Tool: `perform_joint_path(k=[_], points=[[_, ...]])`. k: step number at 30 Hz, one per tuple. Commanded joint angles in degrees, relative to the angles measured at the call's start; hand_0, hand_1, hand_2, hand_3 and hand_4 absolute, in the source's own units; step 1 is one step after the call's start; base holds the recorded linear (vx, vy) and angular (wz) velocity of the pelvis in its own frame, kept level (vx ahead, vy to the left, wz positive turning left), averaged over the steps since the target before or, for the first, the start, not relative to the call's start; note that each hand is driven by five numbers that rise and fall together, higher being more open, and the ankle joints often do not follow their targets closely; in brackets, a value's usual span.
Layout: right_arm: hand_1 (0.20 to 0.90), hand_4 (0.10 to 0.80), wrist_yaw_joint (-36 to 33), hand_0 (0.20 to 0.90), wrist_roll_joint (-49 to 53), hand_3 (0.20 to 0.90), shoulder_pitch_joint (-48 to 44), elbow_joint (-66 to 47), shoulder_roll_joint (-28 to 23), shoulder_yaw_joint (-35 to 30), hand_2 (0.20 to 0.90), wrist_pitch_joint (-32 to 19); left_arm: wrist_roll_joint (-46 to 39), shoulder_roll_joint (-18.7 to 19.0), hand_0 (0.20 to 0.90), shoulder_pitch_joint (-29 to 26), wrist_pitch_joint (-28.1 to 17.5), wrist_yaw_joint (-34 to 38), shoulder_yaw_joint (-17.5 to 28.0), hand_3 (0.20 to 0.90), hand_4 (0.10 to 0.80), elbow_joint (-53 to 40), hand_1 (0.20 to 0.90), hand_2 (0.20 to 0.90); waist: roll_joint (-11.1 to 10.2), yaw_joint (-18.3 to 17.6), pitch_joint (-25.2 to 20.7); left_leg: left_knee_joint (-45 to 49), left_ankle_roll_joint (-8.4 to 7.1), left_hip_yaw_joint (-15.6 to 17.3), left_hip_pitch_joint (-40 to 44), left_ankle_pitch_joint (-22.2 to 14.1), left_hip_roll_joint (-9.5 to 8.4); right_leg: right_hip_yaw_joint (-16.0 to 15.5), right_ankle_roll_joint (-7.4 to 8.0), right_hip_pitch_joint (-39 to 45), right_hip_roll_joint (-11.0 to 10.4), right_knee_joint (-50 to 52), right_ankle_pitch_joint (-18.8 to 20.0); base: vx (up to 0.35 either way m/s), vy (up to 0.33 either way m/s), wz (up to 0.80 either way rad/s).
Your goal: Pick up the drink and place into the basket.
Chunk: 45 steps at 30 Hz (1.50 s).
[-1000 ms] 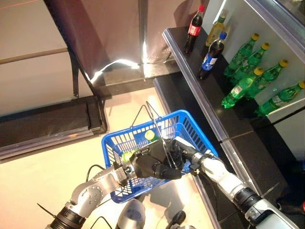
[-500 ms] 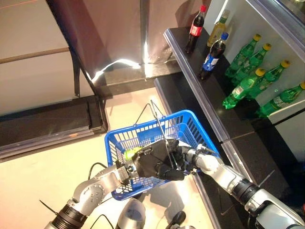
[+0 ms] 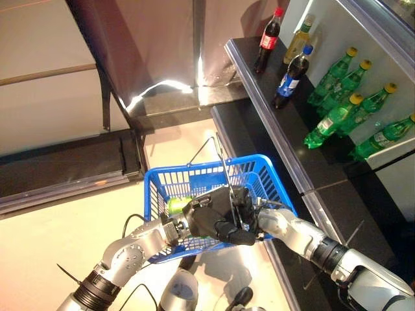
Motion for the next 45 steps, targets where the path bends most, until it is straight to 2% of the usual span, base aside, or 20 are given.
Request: perform_joint_path(k=[1, 15, 20, 22, 23, 25, 45], points=[[0.3, 0.1, -0.61, 0.3, 0.12, 0.2, -6.89, 0.75, 6.27, 5.22, 0.3, -3.2, -9.49, -13.82, 0.3, -15.09, -10.15, -18.42, -6.32, 0.2, 0.1, -21.05, 0.3, 0.3, -0.61, 0.91, -16.34, -2.11, 0.43, 0.02, -1.11, 2.35, -0.83, -1.14, -0.37, 3.52, 0.21, 1.2, -1.85, 0.0, 0.0, 0.0], [0.3, 0.1, 0.27, 0.3, -2.75, 0.2, -6.5, 9.11, 12.48, 6.34, 0.3, -1.84, -9.48, -15.16, 0.3, -17.26, -8.8, -19.48, -7.07, 0.2, 0.1, -21.52, 0.3, 0.3, -1.03, 2.1, -16.3, -2.11, 0.51, -1.21, -1.1, 2.2, -1.21, -1.58, -0.55, 3.67, 0.44, 1.13, -1.93, -0.002, 0.002, 0.04], [0.3, 0.1, -0.1, 0.3, -4.03, 0.2, -5.83, 10.74, 13.26, 6.07, 0.3, -1.53, -9.51, -15.11, 0.3, -17.51, -9.14, -19.24, -7.39, 0.2, 0.1, -21.65, 0.3, 0.3, -1.05, 2.08, -16.43, -2.11, 0.62, -1.26, -1.07, 2.16, -1.35, -1.6, -0.53, 3.61, 0.46, 1.14, -1.92, 0.0, 0.002, 0.02], [0.425, 0.245, -0.42, 0.425, -4.51, 0.345, -5.65, 11.66, 13.71, 6.01, 0.425, -1.3, -9.63, -15.14, 0.3, -17.66, -9.22, -19.09, -7.45, 0.2, 0.1, -21.75, 0.3, 0.3, -0.99, 2.12, -16.45, -2.11, 0.6, -1.29, -1.08, 2.17, -1.35, -1.59, -0.53, 3.59, 0.48, 1.11, -1.9, 0.0, 0.0, 0.0], [0.754, 0.63, -0.49, 0.754, -4.76, 0.73, -5.44, 11.97, 13.86, 5.91, 0.754, -1.06, -9.58, -15.21, 0.3, -17.69, -9.24, -19.02, -7.48, 0.2, 0.1, -21.72, 0.3, 0.3, -0.99, 2.07, -16.47, -2.11, 0.61, -1.27, -1.04, 2.17, -1.35, -1.58, -0.55, 3.61, 0.49, 1.09, -1.89, 0.0, 0.0, 0.0], [0.9, 0.8, -0.72, 0.9, -5.31, 0.9, -5.01, 12.91, 14.32, 5.64, 0.9, -1.15, -9.57, -15.5, 0.3, -17.77, -9.03, -18.78, -7.45, 0.2, 0.1, -21.78, 0.3, 0.3, -0.99, 2.05, -16.53, -2.11, 0.61, -1.27, -1.04, 2.15, -1.34, -1.53, -0.54, 3.59, 0.5, 1.09, -1.89, 0.0, 0.0, 0.0], [0.9, 0.8, -1.41, 0.9, -5.75, 0.9, -4.31, 13.75, 15.13, 4.38, 0.9, -0.36, -8.95, -16.16, 0.3, -17.73, -9.22, -18.04, -7.55, 0.2, 0.1, -21.86, 0.3, 0.3, -1.11, 1.76, -16.6, -2.11, 0.78, -1.09, -0.96, 2.05, -1.41, -1.33, -0.7, 3.46, 0.63, 0.98, -1.8, 0.0, 0.0, 0.0]])
